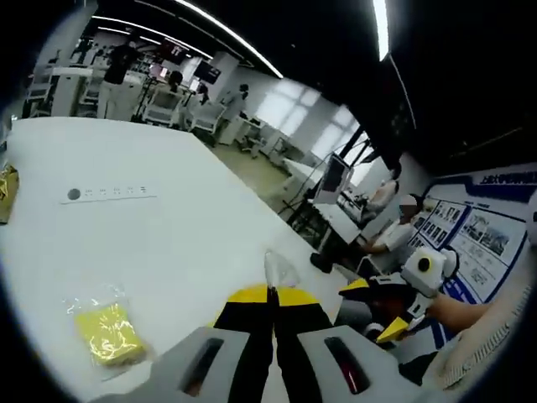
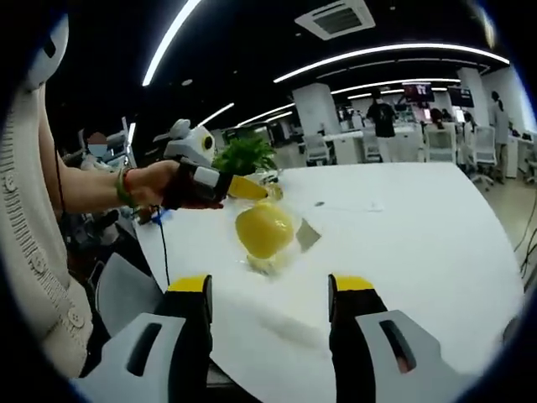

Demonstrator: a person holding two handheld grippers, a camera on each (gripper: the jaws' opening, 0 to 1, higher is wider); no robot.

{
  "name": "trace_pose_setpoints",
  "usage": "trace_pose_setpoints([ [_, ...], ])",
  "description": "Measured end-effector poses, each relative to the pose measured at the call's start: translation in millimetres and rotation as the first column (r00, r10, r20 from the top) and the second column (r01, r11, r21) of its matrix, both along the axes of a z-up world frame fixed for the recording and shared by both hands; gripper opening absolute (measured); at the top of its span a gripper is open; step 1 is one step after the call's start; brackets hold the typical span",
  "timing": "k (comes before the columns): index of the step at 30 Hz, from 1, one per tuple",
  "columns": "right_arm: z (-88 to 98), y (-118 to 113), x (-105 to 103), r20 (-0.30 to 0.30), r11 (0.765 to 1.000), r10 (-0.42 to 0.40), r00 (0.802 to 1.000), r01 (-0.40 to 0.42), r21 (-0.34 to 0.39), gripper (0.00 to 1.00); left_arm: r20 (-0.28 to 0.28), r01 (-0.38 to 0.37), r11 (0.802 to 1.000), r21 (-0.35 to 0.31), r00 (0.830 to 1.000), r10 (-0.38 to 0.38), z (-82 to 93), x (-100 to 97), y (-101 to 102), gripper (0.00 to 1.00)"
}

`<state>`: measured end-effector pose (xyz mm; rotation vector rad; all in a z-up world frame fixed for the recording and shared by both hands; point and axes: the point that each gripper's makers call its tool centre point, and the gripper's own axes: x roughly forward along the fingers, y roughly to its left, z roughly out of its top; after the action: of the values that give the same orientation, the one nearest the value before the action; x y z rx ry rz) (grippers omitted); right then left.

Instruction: Compare the silicone blocks by pressing each to a similar depth, holding the contact briefly, and releasing to observe deformation and rebound differences across the visible hardness samples.

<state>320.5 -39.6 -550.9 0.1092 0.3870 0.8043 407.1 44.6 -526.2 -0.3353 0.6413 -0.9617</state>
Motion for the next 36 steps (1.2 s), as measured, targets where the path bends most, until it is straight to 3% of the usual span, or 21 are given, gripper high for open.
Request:
trace_pose_setpoints([
  [5, -0.9, 9.1, 5.5, 0.008, 0.999, 0.043, 0.999, -0.043, -0.006, 0.53, 0.009, 0.003, 1.0, -0.017, 1.0, -0.003, 8.8, -7.0, 9.0, 0.0],
  [14, -24.4, 27.8, 14.0, -0.05, 0.989, 0.136, 0.989, -0.138, -0.043, 0.6, 0.032, 0.016, 0.998, -0.056, 0.999, -0.014, 34.8, -19.4, 14.1, 0.0],
  [20, -22.9, 46.8, 25.2, -0.037, 0.978, 0.202, 0.979, -0.204, -0.055, 0.63, 0.054, 0.061, 0.996, -0.058, 0.997, -0.058, 44.5, -29.4, 9.0, 0.0],
  [33, -5.8, 81.6, 39.5, 0.032, 0.945, 0.32, 0.947, -0.317, -0.079, 0.64, 0.049, 0.134, 0.991, -0.026, 0.99, -0.133, 44.6, -42.0, -0.1, 0.0],
  [36, -6.4, 88.7, 40.4, 0.025, 0.933, 0.352, 0.936, -0.349, -0.091, 0.63, 0.049, 0.152, 0.988, -0.019, 0.987, -0.151, 44.6, -43.2, -2.7, 0.0],
])
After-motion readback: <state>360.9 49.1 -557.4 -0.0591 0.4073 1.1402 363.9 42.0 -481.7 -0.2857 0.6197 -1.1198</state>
